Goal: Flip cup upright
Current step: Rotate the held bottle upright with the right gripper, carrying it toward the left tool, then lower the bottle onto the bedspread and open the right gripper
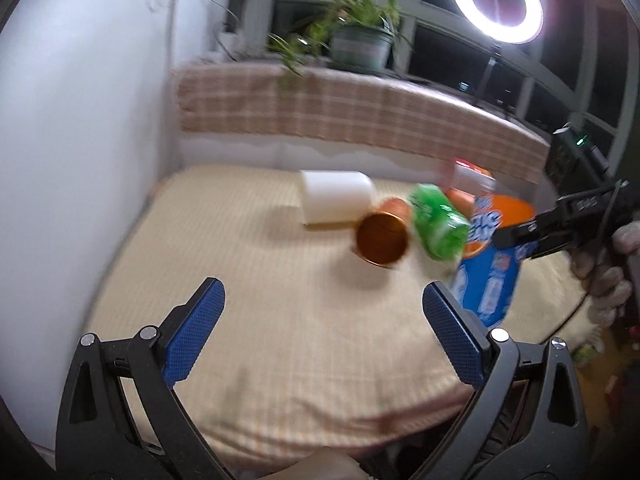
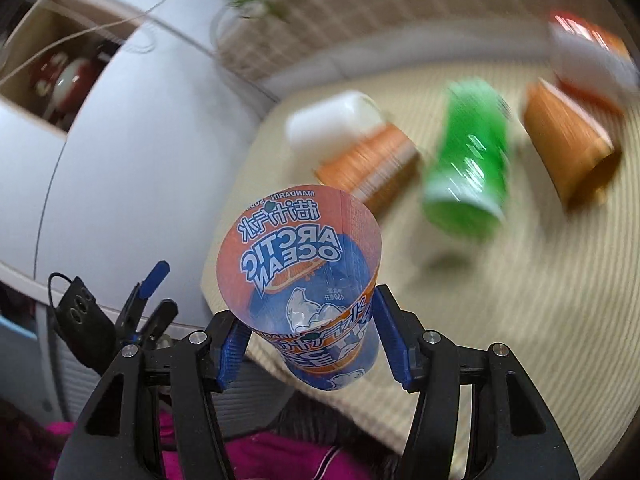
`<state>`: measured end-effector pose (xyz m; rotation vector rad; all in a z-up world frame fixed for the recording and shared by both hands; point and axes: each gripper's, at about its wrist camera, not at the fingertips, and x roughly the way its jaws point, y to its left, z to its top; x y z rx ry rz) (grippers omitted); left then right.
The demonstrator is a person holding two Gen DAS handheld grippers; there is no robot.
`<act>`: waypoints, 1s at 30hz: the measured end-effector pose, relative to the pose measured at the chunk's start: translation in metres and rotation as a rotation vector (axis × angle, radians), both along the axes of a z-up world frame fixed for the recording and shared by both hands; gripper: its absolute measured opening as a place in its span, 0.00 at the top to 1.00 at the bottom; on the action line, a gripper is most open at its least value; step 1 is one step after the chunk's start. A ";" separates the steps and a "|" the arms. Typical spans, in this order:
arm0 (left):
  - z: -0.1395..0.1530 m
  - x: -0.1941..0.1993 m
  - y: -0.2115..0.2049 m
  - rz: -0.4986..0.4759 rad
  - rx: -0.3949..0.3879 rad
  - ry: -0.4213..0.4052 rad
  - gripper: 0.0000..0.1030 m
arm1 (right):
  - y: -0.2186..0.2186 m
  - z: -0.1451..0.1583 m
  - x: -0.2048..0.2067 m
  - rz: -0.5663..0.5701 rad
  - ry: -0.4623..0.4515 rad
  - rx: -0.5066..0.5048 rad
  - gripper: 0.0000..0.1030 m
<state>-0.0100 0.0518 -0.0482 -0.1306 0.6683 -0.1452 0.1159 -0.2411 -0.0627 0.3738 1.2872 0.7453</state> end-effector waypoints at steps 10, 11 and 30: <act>-0.005 0.012 -0.027 -0.100 -0.086 0.091 0.02 | -0.011 -0.036 0.010 -0.034 0.135 0.002 0.42; -0.005 0.013 -0.027 -0.102 -0.089 0.097 0.02 | -0.009 -0.037 0.013 -0.035 0.137 0.003 0.42; -0.022 0.054 -0.034 -0.161 -0.265 0.248 0.02 | 0.041 -0.026 0.036 -0.025 -0.030 -0.108 0.30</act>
